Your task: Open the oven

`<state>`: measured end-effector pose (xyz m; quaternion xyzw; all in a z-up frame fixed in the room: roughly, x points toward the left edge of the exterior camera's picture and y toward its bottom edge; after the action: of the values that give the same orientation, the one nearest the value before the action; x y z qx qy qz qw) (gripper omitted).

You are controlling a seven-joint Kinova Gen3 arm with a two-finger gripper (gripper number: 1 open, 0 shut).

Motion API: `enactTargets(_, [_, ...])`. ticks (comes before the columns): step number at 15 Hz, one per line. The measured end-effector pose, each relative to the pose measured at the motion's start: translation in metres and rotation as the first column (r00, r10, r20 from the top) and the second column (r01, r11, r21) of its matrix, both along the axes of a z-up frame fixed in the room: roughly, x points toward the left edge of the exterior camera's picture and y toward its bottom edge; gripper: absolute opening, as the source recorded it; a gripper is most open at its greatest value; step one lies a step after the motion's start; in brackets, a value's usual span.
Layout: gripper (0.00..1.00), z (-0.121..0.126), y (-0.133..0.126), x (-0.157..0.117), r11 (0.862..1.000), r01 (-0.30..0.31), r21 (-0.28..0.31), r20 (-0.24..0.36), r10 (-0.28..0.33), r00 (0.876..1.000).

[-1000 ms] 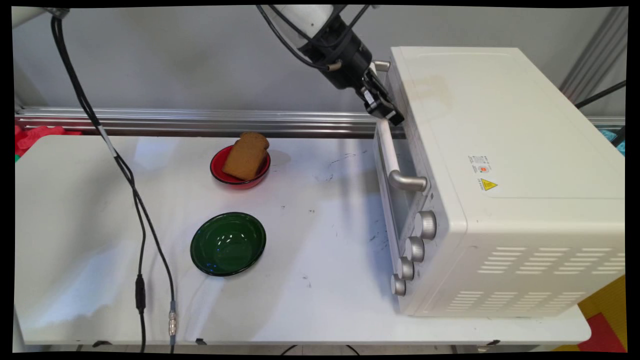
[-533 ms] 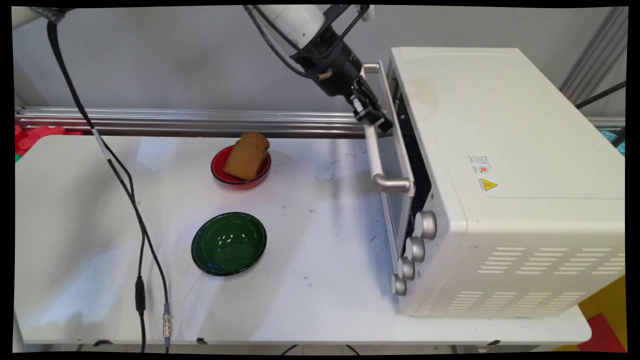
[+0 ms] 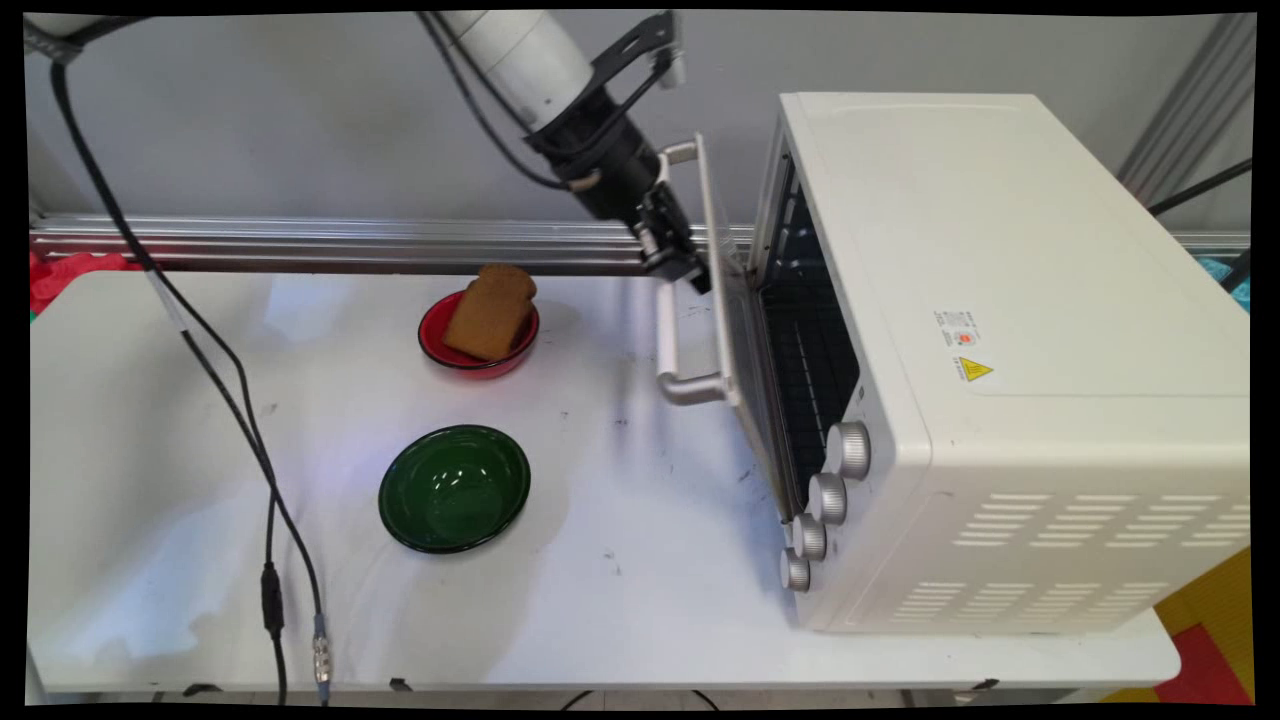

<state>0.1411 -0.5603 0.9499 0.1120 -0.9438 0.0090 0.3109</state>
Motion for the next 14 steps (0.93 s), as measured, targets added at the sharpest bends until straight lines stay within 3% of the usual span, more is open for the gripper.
enactTargets(14, [0.00, -0.060, 0.013, 0.083, 1.000, 0.019, -0.016, 0.092, -0.018, 0.996])
